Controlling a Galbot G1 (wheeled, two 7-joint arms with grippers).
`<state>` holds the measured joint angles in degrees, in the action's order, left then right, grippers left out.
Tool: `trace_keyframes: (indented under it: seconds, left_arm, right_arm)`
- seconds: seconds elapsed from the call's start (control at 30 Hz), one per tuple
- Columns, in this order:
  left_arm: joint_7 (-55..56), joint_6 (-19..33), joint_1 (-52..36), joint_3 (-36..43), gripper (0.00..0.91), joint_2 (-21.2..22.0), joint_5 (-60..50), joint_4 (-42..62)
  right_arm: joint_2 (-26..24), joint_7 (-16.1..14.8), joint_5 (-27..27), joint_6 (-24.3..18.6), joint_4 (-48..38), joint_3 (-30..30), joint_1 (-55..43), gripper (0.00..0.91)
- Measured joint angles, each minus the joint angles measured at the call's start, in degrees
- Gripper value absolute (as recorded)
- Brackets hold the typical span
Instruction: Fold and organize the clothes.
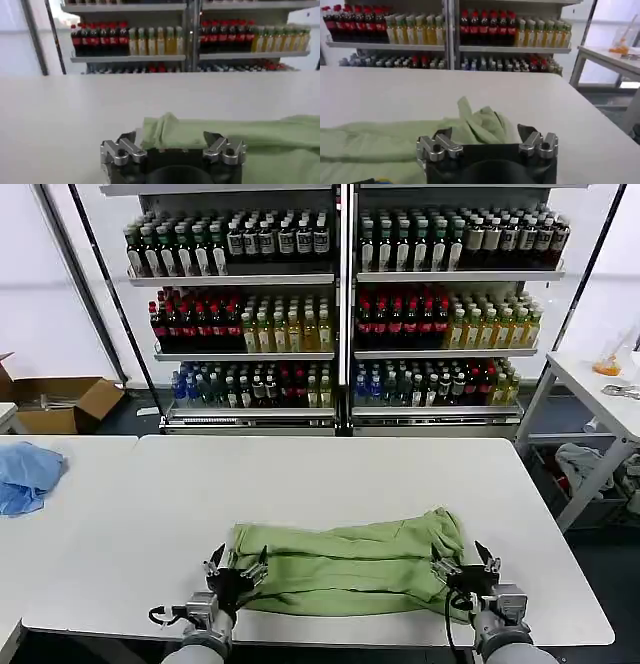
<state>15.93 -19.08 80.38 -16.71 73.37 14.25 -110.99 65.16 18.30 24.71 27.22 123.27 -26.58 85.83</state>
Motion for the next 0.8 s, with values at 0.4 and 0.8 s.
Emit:
trace_keyframes:
  seconds: [0.4,0.8]
  left_arm:
    - [-2.47,-1.61,-0.05,-0.28,0.03,0.74,-0.79,2.37]
    - [-4.08,-2.2,0.45,-2.17,0.02,0.27,3.2,3.16]
  right_arm:
    - [-0.46,-0.05,0.6,-0.07,1.12,-0.86,1.07,0.907]
    - [-0.79,0.12,1.69,0.04,1.96,-1.23,1.31,0.907]
